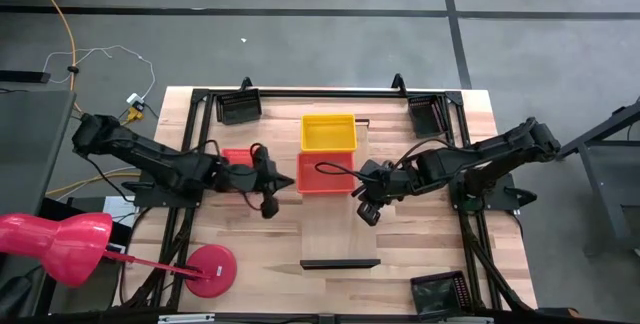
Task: Stack baskets on shelf by color
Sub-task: Stack the bottom orange bin on top of the orange bin on the shelf, then stack the orange bin on top of the orange bin on the shelf
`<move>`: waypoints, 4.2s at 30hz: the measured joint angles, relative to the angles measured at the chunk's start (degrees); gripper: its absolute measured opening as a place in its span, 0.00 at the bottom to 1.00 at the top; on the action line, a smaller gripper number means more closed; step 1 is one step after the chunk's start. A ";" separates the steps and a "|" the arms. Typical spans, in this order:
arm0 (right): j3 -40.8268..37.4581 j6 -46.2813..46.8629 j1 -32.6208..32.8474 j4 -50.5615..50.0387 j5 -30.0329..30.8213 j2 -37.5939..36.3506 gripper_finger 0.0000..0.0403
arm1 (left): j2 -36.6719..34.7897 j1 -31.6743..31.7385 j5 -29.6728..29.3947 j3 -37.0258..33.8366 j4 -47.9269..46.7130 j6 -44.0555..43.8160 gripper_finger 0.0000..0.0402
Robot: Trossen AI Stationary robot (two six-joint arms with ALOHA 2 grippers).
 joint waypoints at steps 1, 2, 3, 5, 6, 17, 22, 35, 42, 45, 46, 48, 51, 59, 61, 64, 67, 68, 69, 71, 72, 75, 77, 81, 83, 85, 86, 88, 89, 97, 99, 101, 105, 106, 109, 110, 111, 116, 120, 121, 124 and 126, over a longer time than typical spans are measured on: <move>0.00 0.01 0.00 -0.23 0.00 0.00 0.00 | 0.60 0.68 -0.07 0.00 0.74 -0.05 0.00; 0.00 0.00 0.00 -0.33 0.00 0.00 0.00 | 1.06 1.27 -0.07 0.00 1.61 -0.06 0.00; 0.00 -0.06 0.00 -0.30 -0.02 0.00 0.00 | 1.34 1.79 -0.06 0.01 2.60 -0.05 0.00; 0.00 -0.09 0.00 -0.33 -0.06 0.00 0.00 | 1.44 2.63 0.00 0.01 4.19 -0.01 0.00; 0.00 -0.09 0.00 -0.33 -0.07 0.00 0.00 | 1.44 3.03 0.22 0.01 4.66 0.30 0.00; 0.00 -0.11 0.00 -1.99 -0.07 0.00 0.00 | 1.49 6.29 3.10 0.01 6.01 2.96 0.00; 0.00 -0.13 0.00 -2.01 -0.07 0.00 0.00 | 1.49 7.33 3.60 0.01 8.03 3.96 0.00; 0.00 0.02 0.02 -2.18 -0.46 -1.59 0.00 | -12.25 8.06 7.49 1.89 -10.34 7.45 0.00; 0.00 0.29 0.02 -3.63 3.00 -3.85 0.00 | -23.41 6.51 8.29 2.27 -29.15 2.60 0.04; 0.00 0.33 -0.02 -4.11 3.92 -4.50 0.00 | -24.27 5.49 10.65 1.40 -36.38 -0.47 0.10; 0.00 0.31 -0.01 -4.46 3.96 -4.58 0.00 | -24.37 5.08 11.89 0.87 -38.30 -1.42 0.13; 0.00 0.33 0.00 -4.59 3.96 -4.69 0.00 | -24.23 4.21 14.35 -0.10 -40.31 -2.70 0.20; 0.00 0.69 0.00 -5.43 3.97 -4.72 0.00 | -23.79 2.90 16.33 -2.33 -40.89 -5.38 0.31; 0.00 1.60 0.00 -6.53 4.53 -4.72 0.00 | -22.45 -0.16 18.95 -7.80 -42.28 -8.88 0.57; 0.00 1.53 0.00 -6.54 5.47 -4.72 0.00 | -21.82 -0.89 19.12 -8.77 -42.40 -9.73 0.60; 0.00 1.44 0.00 -6.53 6.01 -4.72 0.00 | -20.63 -1.76 18.34 -9.76 -42.29 -12.28 0.62; 0.00 1.42 0.00 -6.57 6.95 -4.72 0.00 | -18.77 -2.21 15.58 -10.73 -42.29 -15.03 0.61; 0.00 1.42 0.00 -6.58 7.30 -4.72 0.00 | -17.90 -2.22 14.92 -10.88 -42.29 -16.10 0.61; 0.00 1.42 0.00 -6.58 7.57 -4.72 0.00 | -17.01 -2.22 14.60 -11.01 -42.19 -16.86 0.61; 0.00 1.42 -0.02 -6.59 7.76 -4.72 0.00 | -15.12 -2.20 14.05 -11.21 -42.07 -17.88 0.61; 0.00 1.42 0.00 -6.60 7.83 -4.72 0.00 | -14.12 -2.20 13.65 -11.21 -42.06 -18.14 0.61; 0.00 1.42 0.00 -6.60 8.08 -4.72 0.00 | -10.64 -2.20 13.14 -11.23 -41.75 -18.11 0.61; 0.00 1.41 0.00 -6.60 8.09 -4.72 0.00 | -8.27 -2.20 12.85 -11.22 -41.00 -18.11 0.61; 0.00 1.00 0.00 -6.62 8.26 -4.72 0.00 | -3.84 -2.20 12.44 -11.23 -39.41 -17.13 0.56; 0.00 0.29 0.00 -6.62 8.37 -4.72 0.00 | -2.08 -2.20 12.29 -11.23 -38.47 -16.65 0.48; 0.00 -0.08 0.00 -6.64 8.41 -4.72 0.00 | -0.73 -2.20 12.21 -11.23 -37.85 -16.53 0.37; 0.00 -0.11 0.00 -6.63 8.41 -4.72 0.00 | -0.23 -2.20 12.39 -11.23 -37.85 -16.43 0.30; 0.00 -0.11 0.00 -6.64 8.41 -4.72 0.00 | 0.09 -2.18 13.97 -11.12 -37.50 -15.58 0.14; 0.00 -0.11 0.00 -6.64 8.41 -4.72 0.00 | 0.08 -2.19 15.01 -10.75 -37.57 -15.15 0.07; 0.00 -0.27 0.00 -6.64 8.39 -4.70 0.00 | -3.88 -4.38 18.01 0.24 -43.50 -8.23 0.01; 0.00 -0.44 0.00 -6.64 8.39 -4.70 0.00 | -4.80 -5.33 17.92 4.90 -46.28 -5.95 0.01; 0.00 -1.20 0.00 -6.60 8.39 -4.70 0.00 | -5.40 -6.32 17.68 9.81 -49.58 -3.65 0.00; 0.00 -1.62 0.00 -6.14 8.37 -4.70 0.00 | -5.26 -7.97 16.41 20.26 -58.03 1.68 0.00; 0.00 -1.62 0.00 -6.14 8.37 -4.71 0.00 | -5.07 -8.31 15.76 22.96 -60.28 3.07 0.00; 0.00 -1.65 0.00 -5.73 8.35 -5.11 0.00 | -3.86 -9.04 13.41 30.79 -67.87 7.99 0.00; 0.00 -1.96 0.00 -5.47 8.35 -5.45 0.00 | -3.28 -9.25 12.55 33.36 -69.98 10.08 0.00; 0.00 -2.59 0.00 -5.19 8.37 -5.81 0.00 | -2.66 -9.35 11.58 36.16 -72.34 12.74 0.00; -0.02 -8.56 0.00 -3.68 8.99 -7.74 0.00 | 1.39 -9.32 5.37 47.14 -79.68 33.12 0.00; -0.02 -14.50 0.02 -2.35 11.12 -9.65 0.00 | 5.38 -9.30 2.92 52.22 -78.05 54.97 0.00; -0.02 -15.68 0.02 -1.73 11.79 -10.16 0.00 | 6.62 -9.25 2.72 52.84 -77.18 60.00 0.00; -0.02 -18.77 0.02 0.72 14.11 -11.95 0.00 | 10.24 -8.60 1.01 53.19 -73.61 73.28 0.00; -0.02 -19.95 0.02 2.63 15.93 -13.32 0.00 | 12.81 -8.05 -0.78 53.19 -72.19 80.87 0.00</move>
